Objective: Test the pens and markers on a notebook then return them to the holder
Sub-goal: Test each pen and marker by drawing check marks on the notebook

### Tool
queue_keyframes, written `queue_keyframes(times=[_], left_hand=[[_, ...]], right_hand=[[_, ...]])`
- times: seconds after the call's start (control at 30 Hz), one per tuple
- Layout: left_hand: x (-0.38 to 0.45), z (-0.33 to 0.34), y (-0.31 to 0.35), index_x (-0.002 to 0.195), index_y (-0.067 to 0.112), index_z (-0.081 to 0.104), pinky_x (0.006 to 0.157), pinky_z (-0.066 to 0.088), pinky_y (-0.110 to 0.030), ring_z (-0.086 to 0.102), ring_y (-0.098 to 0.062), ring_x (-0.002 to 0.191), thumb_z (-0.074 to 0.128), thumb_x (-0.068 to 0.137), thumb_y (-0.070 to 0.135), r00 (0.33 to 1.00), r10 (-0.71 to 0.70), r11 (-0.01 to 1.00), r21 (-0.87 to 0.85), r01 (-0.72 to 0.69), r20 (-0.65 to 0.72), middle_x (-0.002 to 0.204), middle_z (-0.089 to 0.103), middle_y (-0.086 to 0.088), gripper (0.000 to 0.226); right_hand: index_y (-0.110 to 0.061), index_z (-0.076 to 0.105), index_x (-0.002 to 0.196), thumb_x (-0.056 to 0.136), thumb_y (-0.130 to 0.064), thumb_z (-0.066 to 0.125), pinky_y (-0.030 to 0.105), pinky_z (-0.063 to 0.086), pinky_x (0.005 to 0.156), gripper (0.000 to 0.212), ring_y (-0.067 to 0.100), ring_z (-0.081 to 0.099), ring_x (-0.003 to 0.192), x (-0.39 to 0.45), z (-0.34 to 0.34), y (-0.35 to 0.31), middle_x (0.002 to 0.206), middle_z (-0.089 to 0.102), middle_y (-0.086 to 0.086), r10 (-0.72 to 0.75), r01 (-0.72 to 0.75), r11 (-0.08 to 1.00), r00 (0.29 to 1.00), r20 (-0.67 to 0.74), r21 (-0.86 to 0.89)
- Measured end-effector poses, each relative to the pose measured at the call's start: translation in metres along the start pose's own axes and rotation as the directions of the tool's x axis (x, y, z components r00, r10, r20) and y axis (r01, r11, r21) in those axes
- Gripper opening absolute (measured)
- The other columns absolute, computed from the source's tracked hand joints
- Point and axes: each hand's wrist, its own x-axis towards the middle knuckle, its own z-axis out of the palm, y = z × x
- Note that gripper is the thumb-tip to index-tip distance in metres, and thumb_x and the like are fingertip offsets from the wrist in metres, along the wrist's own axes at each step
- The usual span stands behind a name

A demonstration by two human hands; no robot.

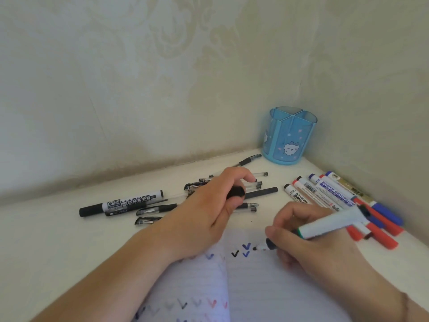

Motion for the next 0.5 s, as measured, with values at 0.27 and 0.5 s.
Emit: queue_keyframes(times=[0.27,0.5], left_hand=[[0.003,0.002,-0.006,0.114,0.052,0.038,0.094,0.036,-0.01,0.053,0.003,0.11,0.066,0.09,0.028,0.998,-0.063,0.996,0.057,0.063,0.001,0.108,0.061,0.022,0.045],[0.004,0.005,-0.013,0.116,0.045,0.049,0.099,0.04,-0.018,0.053,0.006,0.112,0.068,0.089,0.027,0.999,-0.04,0.995,0.091,0.041,-0.012,0.112,0.06,0.019,0.038]], right_hand=[[-0.008,0.057,0.055,0.076,-0.018,0.075,0.033,0.046,0.054,0.03,0.024,0.06,0.062,0.002,0.005,0.002,0.057,0.07,-0.004,-0.018,0.001,0.984,0.996,-0.092,-0.178],[-0.004,0.057,0.056,0.076,-0.015,0.075,0.023,0.038,0.045,0.029,0.03,0.053,0.059,0.001,0.007,0.0,0.054,0.068,-0.01,-0.041,0.027,0.981,0.997,-0.067,-0.19]])
